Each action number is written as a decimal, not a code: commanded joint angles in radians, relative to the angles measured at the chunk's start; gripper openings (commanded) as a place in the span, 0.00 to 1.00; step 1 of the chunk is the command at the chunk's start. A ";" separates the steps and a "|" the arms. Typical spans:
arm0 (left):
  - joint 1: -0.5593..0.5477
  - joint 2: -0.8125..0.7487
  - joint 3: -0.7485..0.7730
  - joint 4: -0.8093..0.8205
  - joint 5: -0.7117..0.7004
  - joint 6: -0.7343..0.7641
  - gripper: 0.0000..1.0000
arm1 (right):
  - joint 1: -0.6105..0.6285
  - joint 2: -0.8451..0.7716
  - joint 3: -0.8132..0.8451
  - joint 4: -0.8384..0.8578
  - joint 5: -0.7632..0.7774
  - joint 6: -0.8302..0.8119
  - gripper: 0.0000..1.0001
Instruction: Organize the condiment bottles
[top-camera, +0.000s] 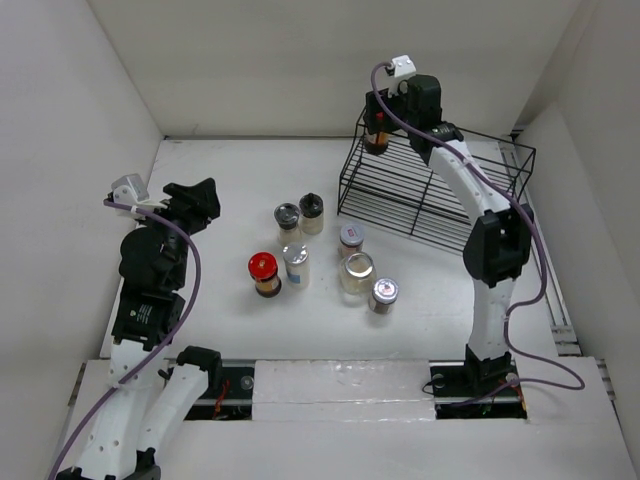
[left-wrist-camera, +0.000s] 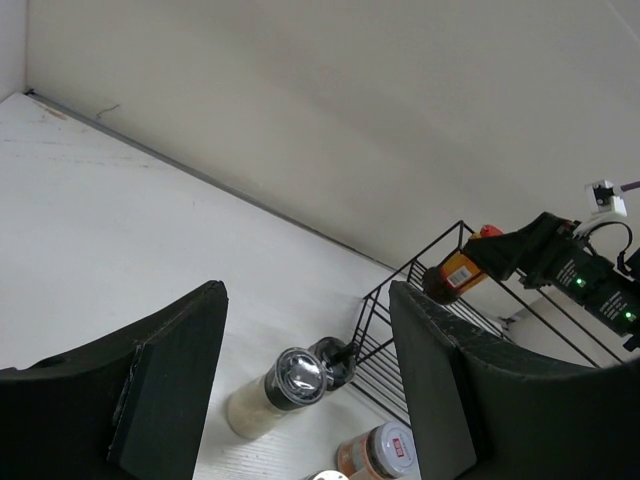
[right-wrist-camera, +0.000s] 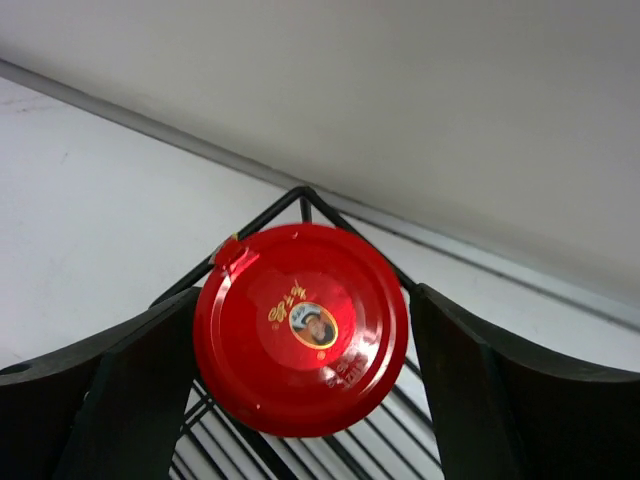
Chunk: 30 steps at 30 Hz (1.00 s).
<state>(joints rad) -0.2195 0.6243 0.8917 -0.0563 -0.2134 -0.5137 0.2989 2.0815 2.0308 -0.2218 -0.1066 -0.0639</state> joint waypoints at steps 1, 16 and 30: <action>0.003 -0.009 -0.007 0.044 0.017 0.012 0.62 | 0.009 -0.079 0.019 0.116 0.014 0.001 0.89; 0.003 0.011 -0.016 0.043 0.017 0.012 0.62 | 0.241 -0.529 -0.685 0.393 -0.106 0.053 0.40; 0.003 0.031 -0.007 0.052 0.043 0.012 0.62 | 0.539 -0.605 -0.933 0.268 -0.177 -0.117 0.99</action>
<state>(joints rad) -0.2195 0.6483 0.8848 -0.0486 -0.1921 -0.5137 0.8330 1.4490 1.0672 0.0311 -0.2668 -0.1539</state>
